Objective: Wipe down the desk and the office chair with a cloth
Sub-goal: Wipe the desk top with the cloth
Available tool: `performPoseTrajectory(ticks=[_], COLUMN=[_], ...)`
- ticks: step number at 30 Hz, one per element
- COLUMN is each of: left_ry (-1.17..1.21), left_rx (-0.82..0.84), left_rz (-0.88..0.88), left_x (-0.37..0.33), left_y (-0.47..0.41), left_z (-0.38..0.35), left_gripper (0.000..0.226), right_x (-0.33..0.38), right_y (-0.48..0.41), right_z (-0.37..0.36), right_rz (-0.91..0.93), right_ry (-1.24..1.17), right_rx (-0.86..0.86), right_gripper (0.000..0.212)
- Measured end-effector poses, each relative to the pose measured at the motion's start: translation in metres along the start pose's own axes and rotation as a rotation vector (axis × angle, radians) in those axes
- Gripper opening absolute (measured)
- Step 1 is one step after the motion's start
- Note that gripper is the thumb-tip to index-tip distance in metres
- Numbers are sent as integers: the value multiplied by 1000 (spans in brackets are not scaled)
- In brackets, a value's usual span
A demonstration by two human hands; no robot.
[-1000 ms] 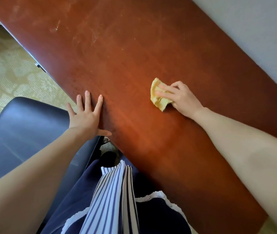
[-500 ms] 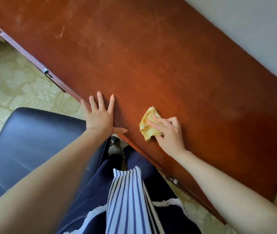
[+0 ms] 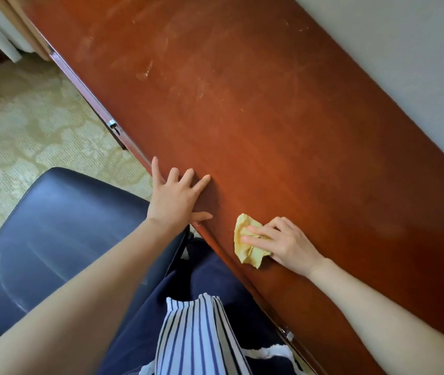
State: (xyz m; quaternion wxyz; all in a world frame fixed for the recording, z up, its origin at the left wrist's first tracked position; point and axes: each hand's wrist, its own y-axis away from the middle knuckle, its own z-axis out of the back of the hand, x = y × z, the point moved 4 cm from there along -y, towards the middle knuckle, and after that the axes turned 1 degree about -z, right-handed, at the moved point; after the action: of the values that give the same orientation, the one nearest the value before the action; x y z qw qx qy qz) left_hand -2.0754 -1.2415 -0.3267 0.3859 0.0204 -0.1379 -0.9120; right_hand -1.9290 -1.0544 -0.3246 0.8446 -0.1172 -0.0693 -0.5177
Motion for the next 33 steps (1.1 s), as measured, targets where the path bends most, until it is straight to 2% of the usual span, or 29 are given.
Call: performPoseTrajectory(ticks=[5,9,12,14,16,19,21,23,29,33], left_ry=[54,73,108,126,123,182,207,196,179,172], left_rx=[-202,-217,-185,-93,14,126,173,195,228,225], left_rz=[108,146,227,327,401,485,508,500,484,484], left_x=[3,-2,1,5,7,10,11,10,7,10], left_y=[-2,-8,-13,-17,-22,-25,-26,-27,-28,-26], left_z=[4,2,-1,-1,-5,-14,-19,-19,-14,-14], left_gripper=[99,107,121,133,144,151,151,151,149,148], right_x=[-66,-112,-146,-162,-169,-153,-135,-112,-51,-36], right_y=[-67,-117,-152,-175,-191,-200,-202,-202,-172,-149], right_z=[13,20,23,22,14,-1,-8,-13,-23,-25], right_rz=[49,37,-46,-203,-440,-775,-890,-835,-489,-404], right_ry=[38,39,29,7,-20,-36,-90,-131,-204,-249], right_rx=[-61,-61,-53,-78,-125,-234,-259,-216,-71,-34], right_gripper=[47,44,41,40,40,41,41,42,44,47])
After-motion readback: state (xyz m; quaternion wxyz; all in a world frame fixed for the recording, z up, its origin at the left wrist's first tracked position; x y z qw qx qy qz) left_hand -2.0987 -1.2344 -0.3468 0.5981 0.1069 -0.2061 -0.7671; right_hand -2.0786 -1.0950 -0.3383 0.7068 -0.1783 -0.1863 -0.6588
